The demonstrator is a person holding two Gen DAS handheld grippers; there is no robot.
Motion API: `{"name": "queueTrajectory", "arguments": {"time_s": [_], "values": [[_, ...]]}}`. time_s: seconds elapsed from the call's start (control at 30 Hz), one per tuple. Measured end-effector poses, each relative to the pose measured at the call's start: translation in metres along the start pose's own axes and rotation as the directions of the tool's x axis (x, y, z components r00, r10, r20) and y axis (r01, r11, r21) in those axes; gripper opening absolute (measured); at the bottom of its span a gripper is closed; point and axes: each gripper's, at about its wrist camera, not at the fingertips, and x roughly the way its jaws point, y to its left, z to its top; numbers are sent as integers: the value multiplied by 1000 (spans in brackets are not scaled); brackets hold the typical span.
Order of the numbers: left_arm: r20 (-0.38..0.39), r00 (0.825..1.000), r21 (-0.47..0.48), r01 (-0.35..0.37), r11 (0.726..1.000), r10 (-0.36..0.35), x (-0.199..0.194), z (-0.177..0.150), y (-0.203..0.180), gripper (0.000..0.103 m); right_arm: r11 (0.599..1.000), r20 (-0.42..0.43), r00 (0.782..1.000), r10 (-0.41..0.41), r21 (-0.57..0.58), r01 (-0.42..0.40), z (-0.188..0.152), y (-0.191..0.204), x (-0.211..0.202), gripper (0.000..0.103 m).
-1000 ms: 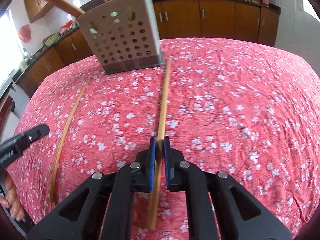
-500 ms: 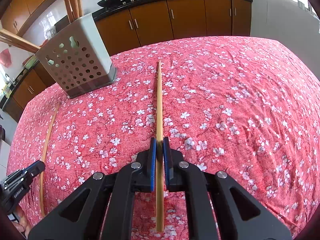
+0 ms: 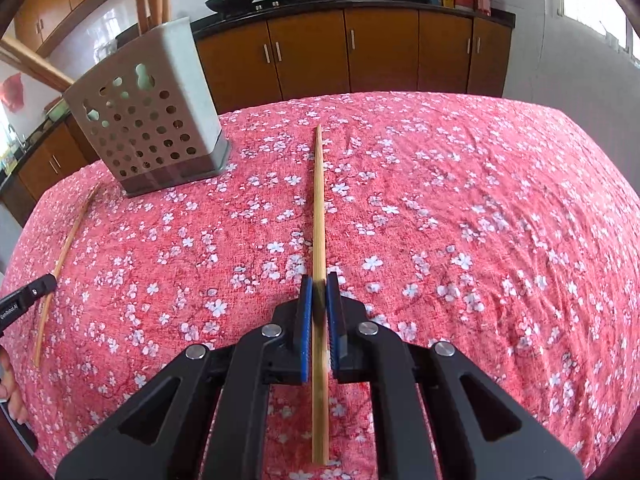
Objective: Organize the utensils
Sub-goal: 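Lift the left gripper's chopstick over the holder while the right gripper carries its chopstick there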
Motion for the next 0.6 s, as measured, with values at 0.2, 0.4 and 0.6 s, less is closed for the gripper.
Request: {"name": "queueTrajectory", "arguments": {"time_s": [0.2, 0.4, 0.6], "values": [[22, 1000, -1, 5, 1000, -5, -4, -10, -3, 10, 1000, -1, 1000, 10, 8, -10, 2, 3, 5, 9], [20, 1000, -2, 5, 1000, -5, -4, -14, -8, 10, 999, 0, 1000, -28, -24, 28, 1, 9, 4, 9], [18, 1000, -15, 19, 1000, -19, -7, -7, 1, 10, 1000, -1, 1000, -21, -18, 21, 2, 9, 5, 9]]}}
